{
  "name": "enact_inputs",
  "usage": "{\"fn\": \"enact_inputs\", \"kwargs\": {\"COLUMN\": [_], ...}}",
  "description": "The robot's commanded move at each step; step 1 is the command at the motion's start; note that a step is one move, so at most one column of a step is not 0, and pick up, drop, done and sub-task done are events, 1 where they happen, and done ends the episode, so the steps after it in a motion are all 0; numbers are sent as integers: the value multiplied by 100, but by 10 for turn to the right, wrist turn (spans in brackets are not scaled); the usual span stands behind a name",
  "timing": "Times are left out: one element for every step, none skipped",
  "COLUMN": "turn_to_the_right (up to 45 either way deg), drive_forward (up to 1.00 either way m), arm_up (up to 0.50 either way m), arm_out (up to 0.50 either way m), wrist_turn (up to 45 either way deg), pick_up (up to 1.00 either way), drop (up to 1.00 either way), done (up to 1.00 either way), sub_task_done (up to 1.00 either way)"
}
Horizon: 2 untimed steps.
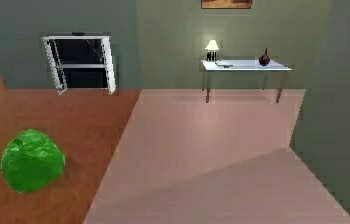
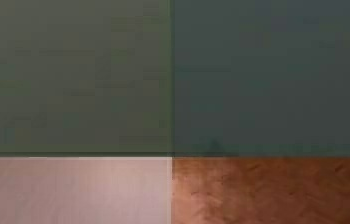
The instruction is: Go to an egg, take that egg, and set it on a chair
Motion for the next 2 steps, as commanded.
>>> {"fn": "enact_inputs", "kwargs": {"turn_to_the_right": [-450,-210], "drive_forward": [0,0], "arm_up": [0,0], "arm_out": [0,0], "wrist_turn": [0,0], "pick_up": [0,0], "drop": [0,0], "done": [0,0], "sub_task_done": [0,0]}}
